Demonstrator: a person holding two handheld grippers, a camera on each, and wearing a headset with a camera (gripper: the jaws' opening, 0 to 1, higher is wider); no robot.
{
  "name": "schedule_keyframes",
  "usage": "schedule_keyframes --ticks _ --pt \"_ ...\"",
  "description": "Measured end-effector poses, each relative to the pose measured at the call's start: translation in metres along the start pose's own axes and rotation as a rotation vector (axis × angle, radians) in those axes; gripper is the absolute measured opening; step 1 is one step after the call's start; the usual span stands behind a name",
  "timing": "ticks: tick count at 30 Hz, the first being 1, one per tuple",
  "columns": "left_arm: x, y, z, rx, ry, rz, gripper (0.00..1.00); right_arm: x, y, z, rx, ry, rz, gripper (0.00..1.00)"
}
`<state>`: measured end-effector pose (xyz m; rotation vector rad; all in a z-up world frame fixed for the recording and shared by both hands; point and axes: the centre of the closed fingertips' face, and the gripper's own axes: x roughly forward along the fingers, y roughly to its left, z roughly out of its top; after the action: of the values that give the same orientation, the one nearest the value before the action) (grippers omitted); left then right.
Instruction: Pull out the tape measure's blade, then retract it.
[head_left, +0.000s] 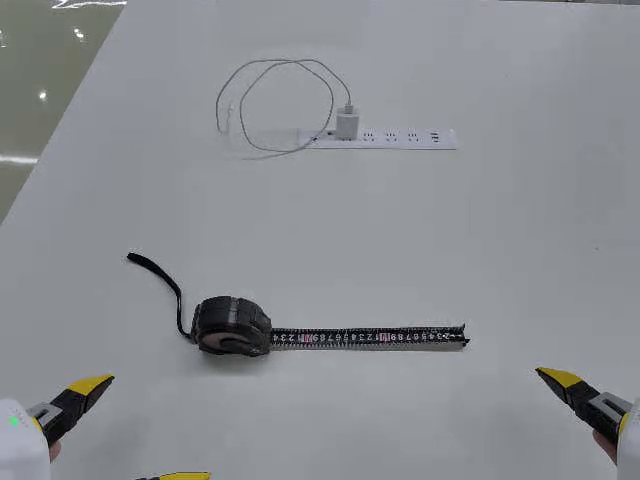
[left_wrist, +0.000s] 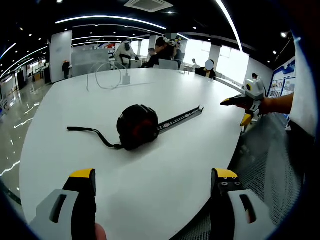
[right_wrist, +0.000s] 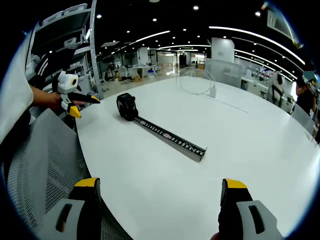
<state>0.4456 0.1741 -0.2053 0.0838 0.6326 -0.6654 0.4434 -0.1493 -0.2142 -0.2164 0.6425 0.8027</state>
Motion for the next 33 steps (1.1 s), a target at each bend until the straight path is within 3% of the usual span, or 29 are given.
schedule_keyframes --ticks 19,33 --pt "0.015 -0.002 0.004 -0.02 0.003 -0.011 0.94 0.005 -0.003 0.003 -0.017 0.007 0.019 0.99" --pt "0.033 -0.004 0.016 -0.011 0.0 -0.021 0.93 0.011 -0.004 0.004 -0.022 0.012 0.032 0.99"
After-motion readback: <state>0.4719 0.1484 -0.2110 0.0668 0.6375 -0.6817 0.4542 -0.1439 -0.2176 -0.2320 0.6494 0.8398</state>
